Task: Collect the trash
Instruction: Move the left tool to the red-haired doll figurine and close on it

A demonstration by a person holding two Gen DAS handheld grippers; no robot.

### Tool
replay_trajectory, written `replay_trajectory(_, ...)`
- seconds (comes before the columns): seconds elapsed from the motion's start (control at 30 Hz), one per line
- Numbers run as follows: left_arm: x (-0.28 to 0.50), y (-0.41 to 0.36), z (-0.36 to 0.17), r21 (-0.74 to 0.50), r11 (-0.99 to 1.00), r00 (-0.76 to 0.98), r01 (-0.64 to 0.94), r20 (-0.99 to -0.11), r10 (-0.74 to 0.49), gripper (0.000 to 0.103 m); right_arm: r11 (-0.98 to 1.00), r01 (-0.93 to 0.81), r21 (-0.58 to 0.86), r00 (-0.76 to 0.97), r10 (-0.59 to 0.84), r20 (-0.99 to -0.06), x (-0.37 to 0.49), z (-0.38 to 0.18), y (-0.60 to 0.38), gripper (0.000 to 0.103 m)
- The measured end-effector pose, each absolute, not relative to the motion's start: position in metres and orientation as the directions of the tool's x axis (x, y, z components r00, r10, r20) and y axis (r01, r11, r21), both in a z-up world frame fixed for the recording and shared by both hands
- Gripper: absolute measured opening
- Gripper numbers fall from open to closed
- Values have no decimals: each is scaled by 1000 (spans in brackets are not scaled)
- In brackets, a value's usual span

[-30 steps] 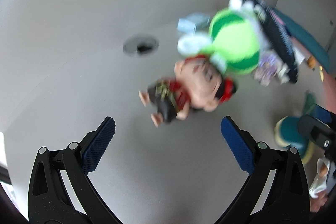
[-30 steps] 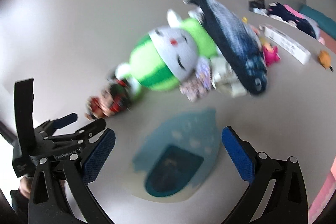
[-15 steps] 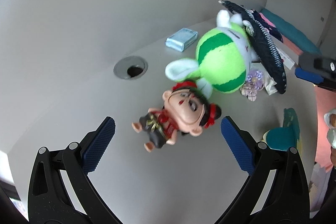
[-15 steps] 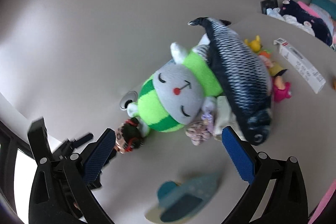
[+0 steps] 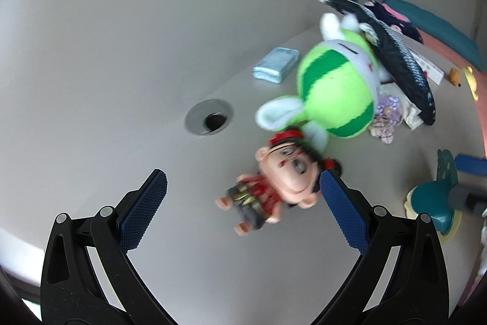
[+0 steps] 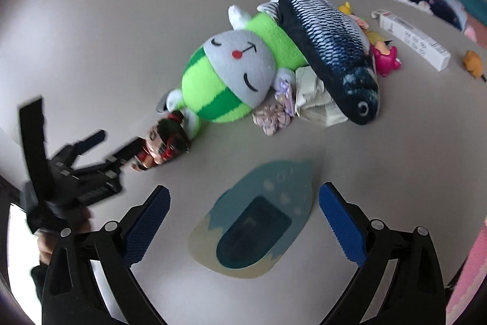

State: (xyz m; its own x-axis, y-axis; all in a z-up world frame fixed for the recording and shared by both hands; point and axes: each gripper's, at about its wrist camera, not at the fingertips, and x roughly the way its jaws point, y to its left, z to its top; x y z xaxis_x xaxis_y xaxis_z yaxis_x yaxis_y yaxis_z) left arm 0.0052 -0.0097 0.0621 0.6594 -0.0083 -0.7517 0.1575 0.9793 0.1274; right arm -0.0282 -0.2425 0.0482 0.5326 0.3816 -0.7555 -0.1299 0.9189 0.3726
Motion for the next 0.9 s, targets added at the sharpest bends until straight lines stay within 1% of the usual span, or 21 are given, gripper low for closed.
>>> replay_trajectory(0.1, 0, 3, 65, 104, 986, 659, 132, -752, -9, 97, 964, -111, 241, 598, 259, -759, -40, 44, -222, 98)
replay_trajectory(0.17, -3, 10, 65, 97, 988, 662, 124, -749, -10, 97, 989, -89, 115, 639, 146, -756, -43, 36, -206, 95)
replay_trajectory(0.23, -4, 13, 62, 93, 987, 659, 130, -752, -16, 97, 997, -76, 24, 642, 67, -764, -41, 23, -193, 93)
replay_trajectory(0.33, -5, 14, 58, 95, 985, 655, 142, -756, -21, 97, 998, -59, -25, 615, 17, -788, -30, 8, -186, 84)
replay_trajectory(0.37, -4, 14, 56, 93, 984, 653, 149, -757, -27, 97, 998, -51, -31, 611, 7, -791, -28, 5, -186, 81)
replay_trajectory(0.4, -3, 15, 55, 91, 984, 650, 155, -759, -32, 97, 999, -40, -17, 610, 11, -792, -24, 5, -187, 75)
replay_trajectory(0.47, 1, 13, 53, 89, 981, 645, 170, -763, -43, 97, 999, -26, -27, 611, -6, -792, -19, 7, -189, 73)
replay_trajectory(0.57, 8, 6, 50, 101, 975, 641, 199, -766, -51, 97, 1000, -31, -6, 601, 14, -799, -10, 6, -194, 67)
replay_trajectory(0.7, 19, -4, 43, 114, 964, 627, 240, -777, -64, 97, 999, -16, 40, 589, 42, -807, -4, 9, -204, 65)
replay_trajectory(0.8, 26, -9, 42, 94, 956, 620, 279, -778, -104, 97, 994, -11, 113, 574, 99, -813, 0, 12, -218, 64)
replay_trajectory(0.9, 34, -17, 42, 83, 943, 602, 323, -787, -137, 97, 984, -20, 179, 583, 157, -797, -2, 22, -227, 64)
